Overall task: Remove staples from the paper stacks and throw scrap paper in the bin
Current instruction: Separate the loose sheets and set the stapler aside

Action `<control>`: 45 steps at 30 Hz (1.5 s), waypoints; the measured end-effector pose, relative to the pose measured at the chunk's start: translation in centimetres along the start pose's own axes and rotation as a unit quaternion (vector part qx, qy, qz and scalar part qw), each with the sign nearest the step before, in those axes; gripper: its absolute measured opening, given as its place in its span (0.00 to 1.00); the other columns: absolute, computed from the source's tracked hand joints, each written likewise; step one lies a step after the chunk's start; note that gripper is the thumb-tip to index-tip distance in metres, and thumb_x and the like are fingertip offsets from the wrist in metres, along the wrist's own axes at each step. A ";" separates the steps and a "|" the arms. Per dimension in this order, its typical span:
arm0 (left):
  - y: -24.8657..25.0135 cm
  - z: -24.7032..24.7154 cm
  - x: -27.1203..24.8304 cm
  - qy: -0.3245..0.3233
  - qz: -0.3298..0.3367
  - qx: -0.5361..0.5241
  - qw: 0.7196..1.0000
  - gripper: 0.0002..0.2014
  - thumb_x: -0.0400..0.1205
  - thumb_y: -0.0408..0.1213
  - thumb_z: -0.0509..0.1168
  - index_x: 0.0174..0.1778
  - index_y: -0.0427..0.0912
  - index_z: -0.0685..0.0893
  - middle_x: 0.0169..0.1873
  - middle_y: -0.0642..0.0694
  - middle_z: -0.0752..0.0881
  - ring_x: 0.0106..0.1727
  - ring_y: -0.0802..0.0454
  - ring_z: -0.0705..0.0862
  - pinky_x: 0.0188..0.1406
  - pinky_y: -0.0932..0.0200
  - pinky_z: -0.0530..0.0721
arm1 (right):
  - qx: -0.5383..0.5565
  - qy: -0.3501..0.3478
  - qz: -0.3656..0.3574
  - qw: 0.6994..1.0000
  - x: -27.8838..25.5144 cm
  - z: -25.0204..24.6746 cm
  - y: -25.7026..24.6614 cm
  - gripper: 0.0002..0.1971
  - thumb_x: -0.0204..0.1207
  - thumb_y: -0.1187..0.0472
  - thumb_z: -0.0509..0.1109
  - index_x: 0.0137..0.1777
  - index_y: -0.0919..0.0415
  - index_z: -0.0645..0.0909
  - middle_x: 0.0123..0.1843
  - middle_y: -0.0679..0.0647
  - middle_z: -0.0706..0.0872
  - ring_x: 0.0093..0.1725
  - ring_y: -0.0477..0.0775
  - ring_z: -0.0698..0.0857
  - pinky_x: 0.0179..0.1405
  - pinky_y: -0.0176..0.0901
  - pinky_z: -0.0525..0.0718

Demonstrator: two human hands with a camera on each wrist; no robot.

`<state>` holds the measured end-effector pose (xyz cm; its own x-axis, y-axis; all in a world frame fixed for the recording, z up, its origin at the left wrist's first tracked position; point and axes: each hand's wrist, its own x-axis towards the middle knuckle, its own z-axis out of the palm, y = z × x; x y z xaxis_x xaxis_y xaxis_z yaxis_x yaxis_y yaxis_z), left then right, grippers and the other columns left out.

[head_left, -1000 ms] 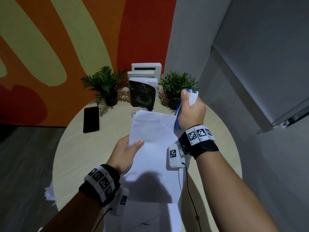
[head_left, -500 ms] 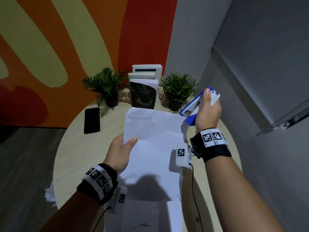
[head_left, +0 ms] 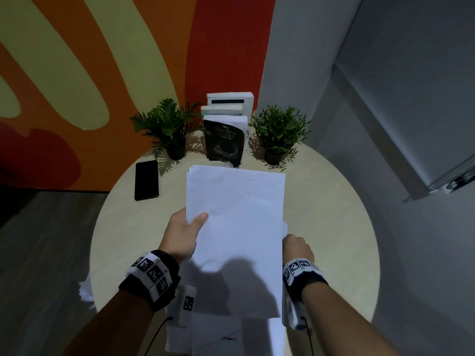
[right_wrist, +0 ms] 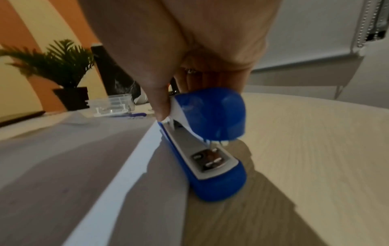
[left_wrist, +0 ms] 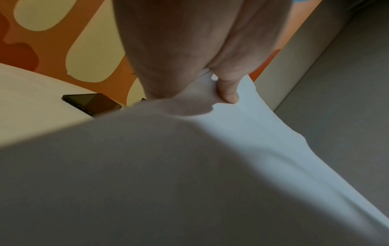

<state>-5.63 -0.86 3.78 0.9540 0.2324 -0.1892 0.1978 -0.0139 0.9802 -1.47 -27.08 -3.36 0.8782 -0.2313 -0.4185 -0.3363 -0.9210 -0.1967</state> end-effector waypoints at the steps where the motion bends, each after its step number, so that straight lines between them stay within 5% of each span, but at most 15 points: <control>1: 0.1 0.0 0.0 0.001 -0.002 0.000 1.000 0.12 0.89 0.31 0.62 0.62 0.50 0.86 0.52 0.58 0.93 0.56 0.60 0.91 0.53 0.61 0.85 | 0.002 0.009 -0.002 1.000 0.0 -0.3 -0.1 0.21 0.84 0.47 0.55 0.53 0.62 0.84 0.55 0.63 0.86 0.53 0.63 0.86 0.50 0.47 0.82; 4: 0.4 0.0 -0.2 0.001 0.003 -0.008 1.000 0.13 0.89 0.32 0.62 0.66 0.48 0.86 0.57 0.55 0.92 0.59 0.59 0.90 0.57 0.60 0.85 | 0.135 0.106 -0.020 0.985 0.1 -3.4 -1.0 0.21 0.85 0.48 0.55 0.54 0.61 0.85 0.53 0.64 0.88 0.51 0.65 0.85 0.44 0.45 0.77; 7: 1.0 0.4 -0.4 0.003 0.010 -0.021 1.000 0.13 0.89 0.30 0.61 0.63 0.49 0.86 0.53 0.57 0.93 0.55 0.61 0.91 0.51 0.67 0.86 | 0.327 0.240 -0.127 0.905 -0.5 -8.8 -3.0 0.15 0.85 0.54 0.60 0.63 0.59 0.83 0.58 0.58 0.87 0.59 0.61 0.83 0.55 0.42 0.76; 9: 1.4 0.8 -0.4 -0.003 0.013 -0.029 0.999 0.13 0.89 0.29 0.61 0.61 0.49 0.87 0.55 0.53 0.93 0.58 0.55 0.92 0.55 0.59 0.88 | 0.349 0.282 -0.224 0.865 -1.9 -12.5 -4.7 0.16 0.81 0.51 0.65 0.67 0.53 0.80 0.62 0.48 0.84 0.64 0.52 0.80 0.62 0.46 0.77; 11: 1.8 1.2 -0.6 -0.012 0.024 -0.038 0.999 0.13 0.89 0.29 0.61 0.62 0.47 0.87 0.57 0.50 0.93 0.60 0.50 0.91 0.59 0.52 0.87 | 0.265 0.271 -0.295 0.877 -3.4 -15.2 -6.4 0.19 0.77 0.47 0.70 0.67 0.48 0.79 0.63 0.40 0.81 0.66 0.45 0.75 0.65 0.43 0.72; 14: 2.6 1.8 -0.7 -0.015 0.036 -0.063 0.997 0.13 0.89 0.27 0.61 0.61 0.44 0.87 0.55 0.50 0.94 0.57 0.51 0.92 0.54 0.58 0.89 | 0.145 0.261 -0.346 0.890 -4.6 -17.0 -7.7 0.17 0.72 0.47 0.72 0.60 0.47 0.86 0.55 0.44 0.89 0.59 0.52 0.80 0.63 0.53 0.77; 18: 3.3 1.9 -0.8 -0.003 0.056 -0.075 0.996 0.13 0.88 0.27 0.61 0.58 0.44 0.89 0.53 0.49 0.94 0.54 0.50 0.92 0.54 0.57 0.89 | 0.183 0.244 -0.371 0.877 -5.3 -17.6 -7.9 0.06 0.75 0.56 0.74 0.48 0.57 0.89 0.43 0.51 0.90 0.47 0.55 0.85 0.51 0.51 0.82; 24: 4.5 1.5 -1.2 0.025 0.124 -0.027 0.992 0.13 0.87 0.26 0.63 0.54 0.49 0.88 0.45 0.66 0.93 0.47 0.68 0.90 0.45 0.73 0.85 | 0.139 0.239 -0.408 0.870 -5.9 -18.1 -7.3 0.05 0.79 0.59 0.69 0.48 0.58 0.86 0.42 0.53 0.88 0.46 0.57 0.83 0.44 0.46 0.77; 26: 4.9 1.6 -1.2 0.046 0.160 -0.011 0.986 0.11 0.87 0.27 0.63 0.55 0.46 0.88 0.43 0.70 0.92 0.47 0.73 0.89 0.43 0.79 0.81 | 0.151 0.281 -0.453 0.832 -6.2 -18.4 -7.2 0.04 0.77 0.61 0.71 0.47 0.59 0.86 0.42 0.52 0.88 0.46 0.58 0.84 0.45 0.46 0.78; 30: 6.8 2.2 -1.1 0.084 0.195 -0.029 0.977 0.11 0.85 0.21 0.63 0.47 0.38 0.88 0.40 0.56 0.88 0.43 0.67 0.88 0.35 0.80 0.80 | 0.197 0.398 -0.556 0.702 -7.3 -18.0 -7.1 0.04 0.71 0.74 0.76 0.38 0.66 0.88 0.42 0.53 0.89 0.44 0.60 0.85 0.43 0.56 0.82; 32: 7.7 2.3 -0.7 0.072 0.215 -0.081 0.970 0.10 0.84 0.26 0.67 0.43 0.45 0.88 0.45 0.56 0.90 0.48 0.68 0.87 0.45 0.74 0.84 | 0.215 0.436 -0.562 0.670 -7.8 -17.9 -7.2 0.07 0.70 0.77 0.76 0.34 0.68 0.87 0.42 0.54 0.89 0.42 0.60 0.85 0.41 0.57 0.79; 35: 7.2 1.5 0.4 -0.010 0.227 -0.263 0.938 0.07 0.78 0.35 0.68 0.42 0.43 0.92 0.49 0.43 0.92 0.57 0.48 0.88 0.64 0.56 0.85 | 0.235 0.459 -0.563 0.646 -8.3 -17.8 -7.2 0.10 0.69 0.79 0.74 0.29 0.71 0.84 0.40 0.56 0.89 0.40 0.62 0.85 0.41 0.56 0.78; 39: 7.4 1.5 0.1 0.017 0.262 -0.212 0.941 0.09 0.77 0.39 0.75 0.45 0.36 0.91 0.48 0.45 0.92 0.58 0.48 0.88 0.64 0.59 0.84 | 0.238 0.456 -0.563 0.647 -8.5 -18.1 -7.2 0.09 0.66 0.82 0.76 0.30 0.71 0.83 0.41 0.58 0.90 0.41 0.62 0.85 0.40 0.58 0.79; 42: 7.2 1.3 -0.1 0.099 0.290 -0.002 0.952 0.07 0.84 0.22 0.67 0.47 0.34 0.89 0.49 0.49 0.92 0.55 0.61 0.89 0.60 0.67 0.82 | 0.215 0.432 -0.561 0.672 -8.9 -18.6 -7.4 0.03 0.73 0.69 0.77 0.39 0.66 0.88 0.43 0.54 0.90 0.44 0.59 0.86 0.44 0.59 0.80; 45: 7.3 0.4 -0.4 0.110 0.298 0.057 0.946 0.07 0.85 0.25 0.66 0.47 0.35 0.90 0.48 0.51 0.90 0.53 0.69 0.87 0.56 0.73 0.80 | 0.263 0.390 -0.512 0.719 -8.9 -18.6 -7.1 0.12 0.81 0.56 0.68 0.43 0.61 0.89 0.45 0.50 0.90 0.49 0.54 0.87 0.50 0.56 0.81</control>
<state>-4.49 -1.41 11.00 0.8361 0.3466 0.4252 -0.3269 -0.3078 0.8935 -0.56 -24.34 18.21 0.6118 0.1886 0.7682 0.7198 -0.5354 -0.4419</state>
